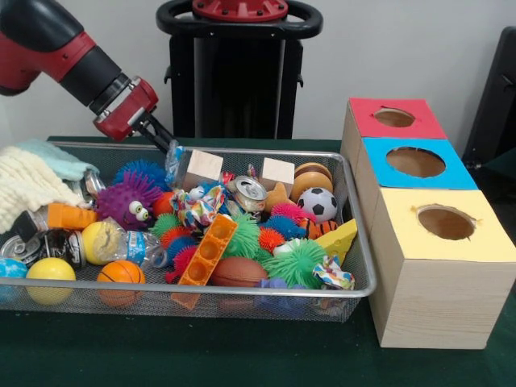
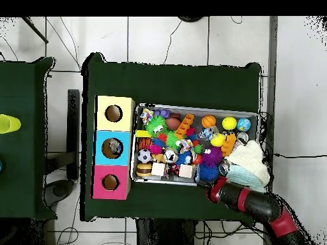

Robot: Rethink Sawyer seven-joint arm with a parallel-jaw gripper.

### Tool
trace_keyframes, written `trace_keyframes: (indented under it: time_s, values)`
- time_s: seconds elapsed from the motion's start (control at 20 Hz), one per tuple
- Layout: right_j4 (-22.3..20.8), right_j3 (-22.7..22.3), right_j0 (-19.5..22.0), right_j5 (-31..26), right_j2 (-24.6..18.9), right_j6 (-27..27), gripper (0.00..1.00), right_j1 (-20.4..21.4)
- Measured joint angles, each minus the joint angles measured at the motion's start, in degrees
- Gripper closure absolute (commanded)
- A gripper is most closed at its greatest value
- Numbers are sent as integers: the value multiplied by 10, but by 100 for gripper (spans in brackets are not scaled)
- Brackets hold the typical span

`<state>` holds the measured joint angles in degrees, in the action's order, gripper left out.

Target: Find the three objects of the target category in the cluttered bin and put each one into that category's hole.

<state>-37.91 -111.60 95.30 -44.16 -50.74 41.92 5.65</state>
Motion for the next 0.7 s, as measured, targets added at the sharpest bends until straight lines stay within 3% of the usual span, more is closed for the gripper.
trace_keyframes:
  time_s: [0.7]
  values:
    - [13, -24, 4, 50, 0, 0, 100, 4]
